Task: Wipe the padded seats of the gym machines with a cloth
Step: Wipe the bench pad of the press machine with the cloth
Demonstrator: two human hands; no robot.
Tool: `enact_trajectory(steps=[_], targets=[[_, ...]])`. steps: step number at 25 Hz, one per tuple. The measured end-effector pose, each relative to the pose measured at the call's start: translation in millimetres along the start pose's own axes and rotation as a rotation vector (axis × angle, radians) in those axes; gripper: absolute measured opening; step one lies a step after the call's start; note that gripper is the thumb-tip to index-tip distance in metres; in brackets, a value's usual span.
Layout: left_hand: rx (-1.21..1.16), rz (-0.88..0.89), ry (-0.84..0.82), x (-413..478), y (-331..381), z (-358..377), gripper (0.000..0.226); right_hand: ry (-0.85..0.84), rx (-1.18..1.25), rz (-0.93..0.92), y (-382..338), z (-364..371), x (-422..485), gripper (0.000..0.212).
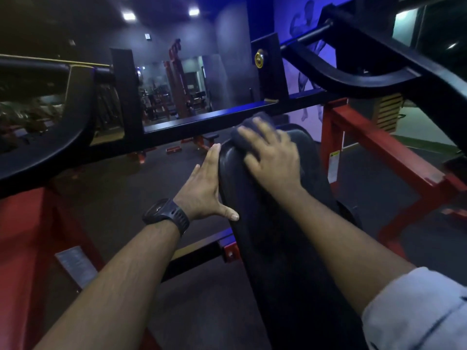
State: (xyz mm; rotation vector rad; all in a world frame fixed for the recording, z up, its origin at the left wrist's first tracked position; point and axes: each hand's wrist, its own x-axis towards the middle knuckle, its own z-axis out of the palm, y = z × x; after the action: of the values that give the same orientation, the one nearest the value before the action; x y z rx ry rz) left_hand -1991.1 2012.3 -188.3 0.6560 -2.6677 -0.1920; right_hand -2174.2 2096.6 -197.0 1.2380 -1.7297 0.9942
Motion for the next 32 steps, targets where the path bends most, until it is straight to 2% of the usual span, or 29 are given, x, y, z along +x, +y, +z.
enact_trajectory(steps=[2, 3, 4, 6, 7, 8, 10, 11, 12, 14, 15, 16, 18, 19, 20, 22, 24, 27, 28, 29, 30, 32], targets=[[-0.009, -0.006, -0.001, -1, 2, -1, 0.169, 0.003, 0.074, 0.522, 5, -3, 7, 0.061], [-0.014, -0.005, -0.004, -2, 2, -1, 0.169, -0.002, 0.097, 0.678, -5, -3, 2, 0.062], [-0.022, -0.002, -0.007, -3, 2, -1, 0.169, -0.002, 0.063, 0.628, -12, -1, -6, 0.063], [-0.031, 0.000, -0.002, -3, 1, -1, 0.169, -0.040, -0.008, 0.283, 0, 1, -22, 0.065], [-0.032, -0.002, -0.001, -2, 1, -1, 0.169, -0.065, -0.006, 0.247, 17, -1, -17, 0.065], [-0.032, -0.004, -0.002, 0, 1, -1, 0.169, -0.058, 0.014, 0.377, 34, -2, -7, 0.065], [-0.035, -0.009, -0.002, 0, 2, 0, 0.169, -0.011, 0.108, 0.874, 38, -4, 6, 0.064], [-0.038, -0.009, -0.003, 0, 1, 1, 0.169, -0.001, 0.118, 1.013, 30, -3, 3, 0.064], [-0.044, -0.012, -0.005, -1, 0, 1, 0.169, -0.002, 0.058, 0.998, 19, 1, -7, 0.064], [-0.060, -0.009, -0.005, -1, -2, 2, 0.169, -0.010, -0.044, 0.690, 16, 2, -33, 0.064], [-0.065, -0.010, -0.001, -1, -2, 2, 0.169, -0.042, -0.039, 0.619, 30, -1, -33, 0.064], [-0.065, -0.011, 0.000, 0, -1, 1, 0.169, -0.052, 0.009, 0.684, 52, -2, -23, 0.063], [-0.059, -0.021, -0.012, 1, 2, 0, 0.169, -0.034, 0.105, 1.034, 63, -6, -11, 0.062], [-0.057, -0.026, -0.014, 1, 1, 0, 0.170, -0.019, 0.112, 1.085, 53, -5, -19, 0.062], [-0.056, -0.026, -0.019, 0, 1, 0, 0.170, 0.009, 0.051, 1.019, 36, -3, -36, 0.062], [-0.056, -0.028, -0.017, 0, 1, 0, 0.169, 0.018, -0.040, 0.696, 13, 1, -80, 0.065], [-0.059, -0.032, -0.008, 0, 3, 0, 0.169, -0.058, 0.017, 0.535, 30, -4, -84, 0.066], [-0.058, -0.030, -0.001, 0, 4, 0, 0.170, 0.016, 0.143, 0.950, 29, -4, -57, 0.067], [-0.056, -0.033, -0.002, 0, 3, 0, 0.170, 0.015, 0.121, 0.967, 15, -5, -61, 0.067], [-0.056, -0.033, -0.005, 0, 2, 1, 0.170, 0.013, 0.057, 0.821, 2, -2, -76, 0.068], [-0.057, -0.031, -0.009, -1, 1, 1, 0.170, -0.006, 0.011, 0.503, -2, -2, -100, 0.067], [-0.055, -0.029, -0.007, 0, 1, 0, 0.171, -0.092, -0.041, -0.175, 35, -10, -120, 0.065]])
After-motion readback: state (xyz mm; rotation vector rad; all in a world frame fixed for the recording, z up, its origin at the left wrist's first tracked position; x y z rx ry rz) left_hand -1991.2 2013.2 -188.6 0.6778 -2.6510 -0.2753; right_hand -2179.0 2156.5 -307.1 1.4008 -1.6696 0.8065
